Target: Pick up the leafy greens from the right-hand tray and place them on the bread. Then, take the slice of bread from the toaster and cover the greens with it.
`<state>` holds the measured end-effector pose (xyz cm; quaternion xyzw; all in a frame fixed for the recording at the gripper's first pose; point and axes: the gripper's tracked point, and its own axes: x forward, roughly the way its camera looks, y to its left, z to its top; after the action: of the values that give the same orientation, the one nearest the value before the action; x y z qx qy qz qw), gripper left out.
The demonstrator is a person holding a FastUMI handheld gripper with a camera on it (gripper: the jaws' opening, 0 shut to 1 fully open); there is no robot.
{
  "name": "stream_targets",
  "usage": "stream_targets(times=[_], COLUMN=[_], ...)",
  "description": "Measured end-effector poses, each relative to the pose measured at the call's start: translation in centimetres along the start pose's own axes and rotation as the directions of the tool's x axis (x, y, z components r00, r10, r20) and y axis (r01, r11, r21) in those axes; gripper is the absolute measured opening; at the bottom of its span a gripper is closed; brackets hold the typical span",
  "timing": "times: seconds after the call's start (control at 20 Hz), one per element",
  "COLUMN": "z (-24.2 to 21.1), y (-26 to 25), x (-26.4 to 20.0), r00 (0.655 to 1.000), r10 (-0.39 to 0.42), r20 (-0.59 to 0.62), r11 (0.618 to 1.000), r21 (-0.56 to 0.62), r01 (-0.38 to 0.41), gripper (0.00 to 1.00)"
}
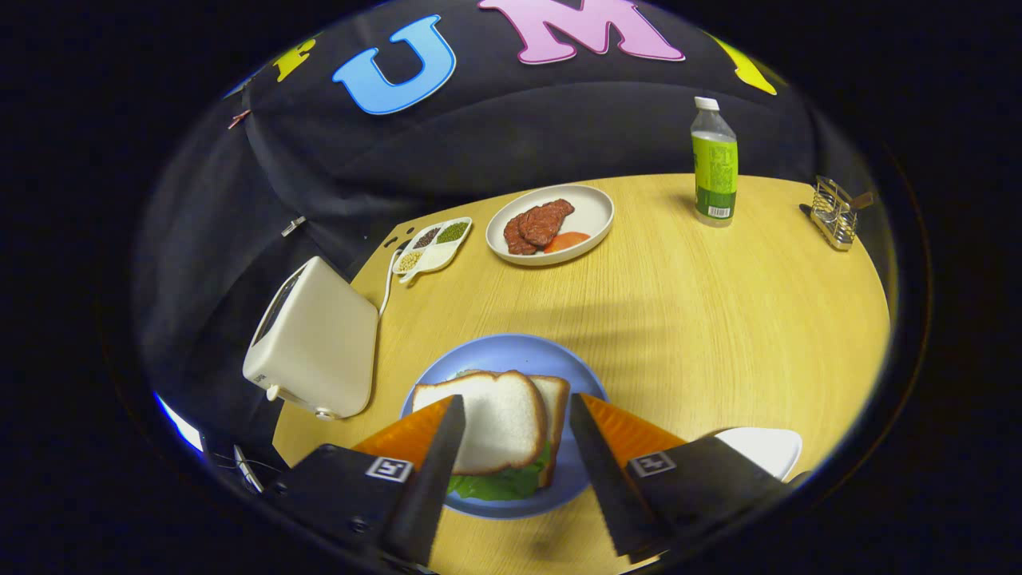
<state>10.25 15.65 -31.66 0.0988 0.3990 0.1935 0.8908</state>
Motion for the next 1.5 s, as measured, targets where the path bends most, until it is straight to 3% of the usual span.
stream_targets(times=[0.1,0.35,0.65,0.8,1.0,1.25,1.5], z=[1.1,6.4,11.9,12.1,10.4,10.1,11.0], y=[-0.3,-1.0,-1.1,-1.4,-0.8,-2.2,-4.6], x=[-1.4,-6.5,-15.4,-19.4,-24.8,-30.9,-33.4], r00=[0.999,0.981,0.916,0.896,0.871,0.808,0.770], r10=[-0.013,-0.072,-0.109,-0.127,-0.139,-0.170,-0.236], r20=[0.031,0.180,0.386,0.425,0.472,0.564,0.594], r11=[1.000,0.988,0.969,0.956,0.966,0.965,0.958], r21=[-0.028,-0.123,-0.163,-0.188,-0.127,-0.073,0.008], r01=[0.014,0.095,0.184,0.225,0.223,0.253,0.287], gripper=[0.99,0.99,0.99,0.99,0.99,0.99,0.99])
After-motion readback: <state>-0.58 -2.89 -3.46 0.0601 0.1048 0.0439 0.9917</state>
